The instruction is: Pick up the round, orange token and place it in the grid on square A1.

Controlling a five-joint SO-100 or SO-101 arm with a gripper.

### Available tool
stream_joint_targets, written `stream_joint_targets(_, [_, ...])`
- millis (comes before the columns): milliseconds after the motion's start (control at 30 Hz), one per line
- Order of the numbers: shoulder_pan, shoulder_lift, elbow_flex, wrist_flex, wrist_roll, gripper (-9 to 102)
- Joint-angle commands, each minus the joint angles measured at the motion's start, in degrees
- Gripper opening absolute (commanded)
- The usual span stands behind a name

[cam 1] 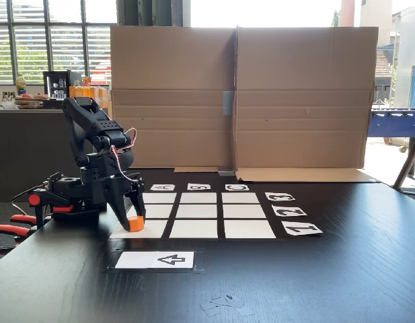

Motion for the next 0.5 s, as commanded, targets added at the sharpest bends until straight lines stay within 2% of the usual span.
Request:
stream_joint_targets(0, [-0.44, -0.35, -1.49, -0.18, 0.35, 20])
stream_joint_targets(200, [0.79, -0.26, -1.05, -0.18, 0.18, 29])
stream_joint_targets(467, [2.99, 1.58, -2.11, -2.64, 0.35, 31])
